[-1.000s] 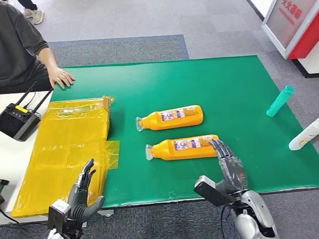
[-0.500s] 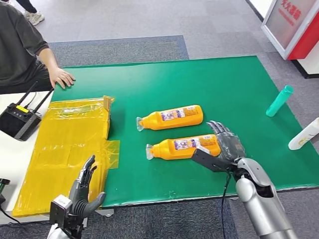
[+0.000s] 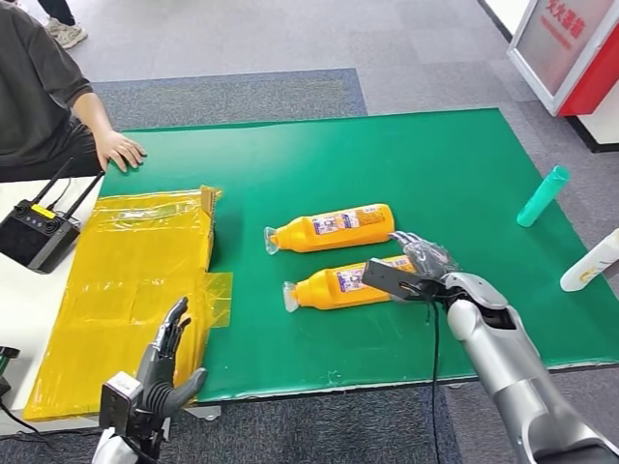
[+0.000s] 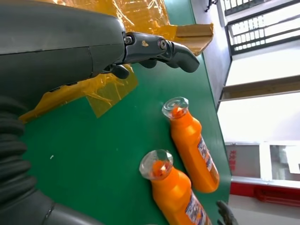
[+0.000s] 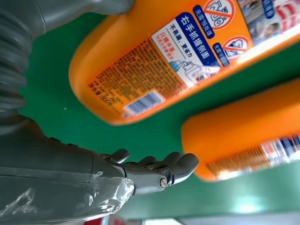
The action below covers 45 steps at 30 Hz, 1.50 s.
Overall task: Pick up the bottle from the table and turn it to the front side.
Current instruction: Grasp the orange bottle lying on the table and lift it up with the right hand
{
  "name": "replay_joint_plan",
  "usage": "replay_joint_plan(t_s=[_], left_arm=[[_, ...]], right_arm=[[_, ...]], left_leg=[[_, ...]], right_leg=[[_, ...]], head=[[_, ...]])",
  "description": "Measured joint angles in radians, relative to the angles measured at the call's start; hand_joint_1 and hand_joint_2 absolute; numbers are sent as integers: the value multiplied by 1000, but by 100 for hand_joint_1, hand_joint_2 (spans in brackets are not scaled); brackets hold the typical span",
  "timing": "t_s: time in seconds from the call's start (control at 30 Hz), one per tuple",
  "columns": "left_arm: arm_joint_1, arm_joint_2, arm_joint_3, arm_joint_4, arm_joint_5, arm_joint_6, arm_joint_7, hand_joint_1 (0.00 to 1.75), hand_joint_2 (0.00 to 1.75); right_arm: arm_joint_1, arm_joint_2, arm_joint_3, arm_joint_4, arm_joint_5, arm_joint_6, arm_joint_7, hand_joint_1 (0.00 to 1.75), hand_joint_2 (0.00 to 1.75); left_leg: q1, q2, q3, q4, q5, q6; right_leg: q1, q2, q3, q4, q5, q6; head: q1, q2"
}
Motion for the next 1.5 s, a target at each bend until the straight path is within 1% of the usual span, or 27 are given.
replay_joint_plan(t_s=[0.13,0.27,0.33,0.4,0.47,0.77,0.87,0.97,1.07,1.13,1.23,1.33,1.4,1.5], left_arm=[[-5,8,-7,9,8,10,0,0,175],[-9,15,-13,18,12,15,0,0,175],[-11,18,-15,23,13,16,0,0,175],[-14,20,-18,28,13,17,0,0,175],[-17,22,-21,33,15,19,0,0,175],[-22,28,-23,44,21,24,0,0,175],[-21,29,-23,44,24,27,0,0,175],[-17,30,-22,44,28,29,0,0,175],[-4,30,-21,42,30,24,0,0,175],[6,30,-20,40,27,18,0,0,175],[22,32,-14,39,6,6,0,0,175],[38,33,-5,39,-6,-8,0,0,175],[42,31,2,39,-13,-27,0,0,175],[47,26,12,39,-19,-54,0,0,175]], right_arm=[[-57,0,39,123,-9,56,-15,0,175],[-107,-4,76,209,-24,97,-23,0,175],[-125,-6,93,241,-29,112,-24,10,175],[-140,-8,109,267,-34,120,-26,97,175],[-151,-10,123,288,-39,124,-29,175,175],[-170,-29,165,316,-64,126,-53,175,175],[-156,-40,169,300,-82,103,-58,175,175],[-121,-57,171,253,-105,64,-58,175,175],[-40,-82,163,139,-129,9,-47,175,175],[36,-95,148,40,-145,-26,-43,175,175],[160,-99,114,-92,-150,-86,-63,175,175],[245,-95,90,-171,-141,-127,-91,175,175],[295,-86,72,-218,-143,-153,-127,175,175],[384,-49,37,-309,-157,-211,-194,175,175]], left_leg=[[0,0,0,0,0,0],[0,0,0,0,0,0],[0,0,0,0,0,0],[0,0,0,0,0,0],[0,0,1,0,0,0],[0,0,3,0,0,0],[0,0,3,0,0,0],[0,0,3,0,0,0],[0,0,2,0,0,1],[0,0,1,0,-1,1],[0,-1,1,0,-3,0],[0,0,1,0,-4,-1],[0,-1,1,0,-4,-1],[0,-2,0,0,-4,-1]], right_leg=[[0,0,0,0,0,0],[0,0,0,0,0,0],[0,0,0,0,0,0],[0,0,0,0,0,0],[0,0,0,0,0,0],[0,0,2,0,0,0],[0,0,2,0,0,0],[0,0,2,0,0,0],[0,0,2,0,0,0],[0,0,2,0,-1,0],[0,0,1,0,-2,0],[0,0,1,0,-3,0],[0,-1,1,0,-4,0],[0,-2,1,0,-4,0]], head=[[0,0],[0,0],[0,0],[0,0],[0,0],[0,0],[0,0],[0,0],[0,0],[0,0],[0,0],[0,0],[0,0],[0,0]])
